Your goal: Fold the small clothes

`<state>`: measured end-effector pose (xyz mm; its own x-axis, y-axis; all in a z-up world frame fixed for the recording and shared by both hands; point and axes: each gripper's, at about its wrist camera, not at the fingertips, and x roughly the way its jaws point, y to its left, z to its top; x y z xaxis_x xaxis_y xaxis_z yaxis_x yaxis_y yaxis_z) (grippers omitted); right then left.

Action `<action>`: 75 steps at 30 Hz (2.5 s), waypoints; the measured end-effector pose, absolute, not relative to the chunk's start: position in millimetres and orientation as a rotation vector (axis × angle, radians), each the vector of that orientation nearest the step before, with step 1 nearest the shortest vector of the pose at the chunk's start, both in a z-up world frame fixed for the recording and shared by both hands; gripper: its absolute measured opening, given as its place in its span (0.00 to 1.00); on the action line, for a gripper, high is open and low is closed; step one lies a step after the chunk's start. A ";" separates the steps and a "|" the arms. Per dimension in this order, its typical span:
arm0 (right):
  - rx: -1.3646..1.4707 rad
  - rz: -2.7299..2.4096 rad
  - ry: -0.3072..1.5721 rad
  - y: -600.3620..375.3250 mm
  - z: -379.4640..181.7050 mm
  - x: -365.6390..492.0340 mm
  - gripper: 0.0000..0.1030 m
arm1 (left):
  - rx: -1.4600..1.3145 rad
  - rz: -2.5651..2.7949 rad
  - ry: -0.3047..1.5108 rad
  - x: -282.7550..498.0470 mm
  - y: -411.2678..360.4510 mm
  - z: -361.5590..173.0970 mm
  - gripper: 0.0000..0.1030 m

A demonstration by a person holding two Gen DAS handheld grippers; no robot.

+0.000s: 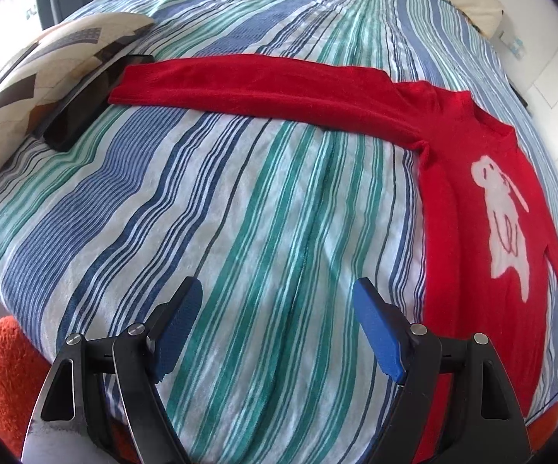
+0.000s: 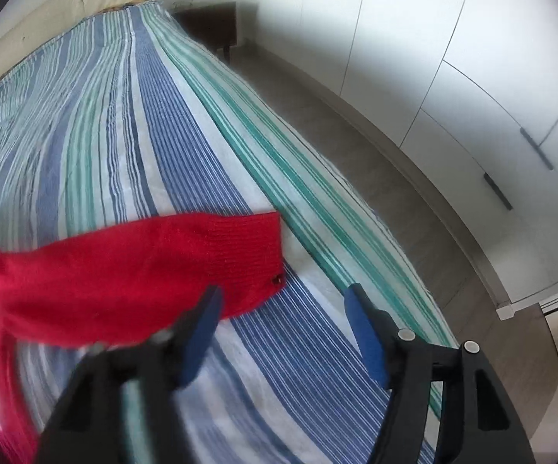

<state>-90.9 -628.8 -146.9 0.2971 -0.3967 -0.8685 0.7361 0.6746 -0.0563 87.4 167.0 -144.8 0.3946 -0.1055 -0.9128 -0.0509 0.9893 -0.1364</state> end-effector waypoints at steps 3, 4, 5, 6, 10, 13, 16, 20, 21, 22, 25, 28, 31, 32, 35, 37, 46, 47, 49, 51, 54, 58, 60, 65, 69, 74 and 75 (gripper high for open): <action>0.370 -0.676 0.996 -604.0 -128.9 -102.4 0.64 | -0.097 -0.057 1.123 111.6 154.5 -153.3 0.85; 0.362 -0.655 0.989 -594.2 -125.5 -104.4 0.66 | -0.081 -0.053 1.110 121.4 150.8 -158.8 0.85; 0.363 -0.635 0.976 -584.0 -123.1 -106.3 0.69 | -0.067 -0.045 1.092 130.8 147.8 -163.3 0.85; 0.372 -0.615 0.958 -572.5 -122.0 -108.5 0.70 | -0.046 -0.043 1.062 140.1 143.8 -166.7 0.85; 0.401 -0.566 0.915 -527.0 -127.7 -111.9 0.70 | 0.042 -0.116 0.960 173.8 128.7 -177.2 0.90; 0.404 -0.523 0.921 -485.6 -138.4 -114.1 0.70 | 0.078 -0.182 1.001 195.5 126.0 -200.5 1.00; 0.392 -0.482 0.934 -442.5 -144.3 -122.3 0.70 | 0.033 -0.208 0.992 196.5 133.8 -202.5 1.00; 0.387 -0.448 0.952 -393.0 -151.9 -127.8 0.70 | 0.037 -0.208 0.998 195.9 133.4 -202.4 1.00; 0.388 -0.446 0.959 -383.8 -154.4 -127.8 0.70 | 0.042 -0.205 0.997 196.0 132.3 -202.6 1.00; 0.388 -0.446 0.966 -376.8 -156.3 -127.2 0.70 | 0.046 -0.201 0.995 196.6 131.1 -203.2 1.00; 0.366 -0.463 0.971 -362.3 -152.9 -125.7 0.70 | 0.064 -0.192 1.000 198.1 126.6 -204.2 1.00; 0.349 -0.473 0.969 -352.1 -144.8 -123.4 0.70 | 0.062 -0.193 0.998 195.6 127.4 -205.6 1.00; 0.316 -0.483 0.984 -342.8 -142.0 -117.3 0.70 | 0.063 -0.192 0.998 195.9 126.7 -206.0 1.00; 0.307 -0.489 0.990 -340.0 -142.1 -115.3 0.70 | 0.062 -0.192 0.999 196.3 126.9 -205.9 1.00; 0.305 -0.516 1.017 -332.0 -146.8 -109.6 0.70 | 0.066 -0.191 1.002 197.4 126.4 -205.6 1.00; 0.313 -0.536 1.030 -326.2 -149.0 -107.1 0.70 | 0.072 -0.189 1.002 197.1 125.7 -205.8 1.00; 0.207 -0.553 1.051 -301.4 -136.1 -95.1 0.70 | 0.082 -0.166 0.996 198.5 125.5 -205.5 1.00; 0.207 -0.555 1.053 -301.4 -135.6 -95.5 0.70 | 0.079 -0.167 0.997 198.5 125.8 -205.7 1.00; 0.213 -0.560 1.051 -303.4 -136.2 -96.9 0.70 | 0.078 -0.171 0.998 198.6 125.2 -206.5 1.00; 0.231 -0.567 1.050 -307.2 -139.4 -97.5 0.70 | 0.078 -0.172 0.998 198.2 124.0 -207.3 1.00; 0.260 -0.572 1.058 -312.0 -144.7 -96.1 0.70 | 0.078 -0.171 0.996 198.1 125.3 -206.7 1.00; 0.256 -0.562 1.045 -310.5 -140.7 -90.4 0.70 | 0.077 -0.172 0.996 198.1 125.9 -206.5 1.00; 0.245 -0.570 1.031 -306.3 -134.3 -89.3 0.70 | 0.077 -0.172 0.996 198.0 126.0 -206.6 1.00; 0.228 -0.590 1.038 -295.0 -125.9 -86.1 0.70 | 0.076 -0.171 0.994 197.9 125.8 -206.6 1.00; 0.200 -0.593 1.048 -287.9 -123.1 -82.5 0.70 | 0.076 -0.170 0.994 197.9 125.8 -206.6 1.00; 0.200 -0.609 1.067 -289.2 -129.4 -74.3 0.70 | 0.076 -0.170 0.993 198.1 125.7 -206.6 1.00; 0.203 -0.615 1.072 -289.9 -131.2 -73.6 0.70 | 0.076 -0.169 0.993 198.2 125.7 -206.6 1.00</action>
<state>-73.6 -289.9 -131.2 0.3312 -0.3712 -0.8675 0.5615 0.8164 -0.1350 198.2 125.7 -206.6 0.5342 -0.1074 -0.8385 0.1768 0.9842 -0.0135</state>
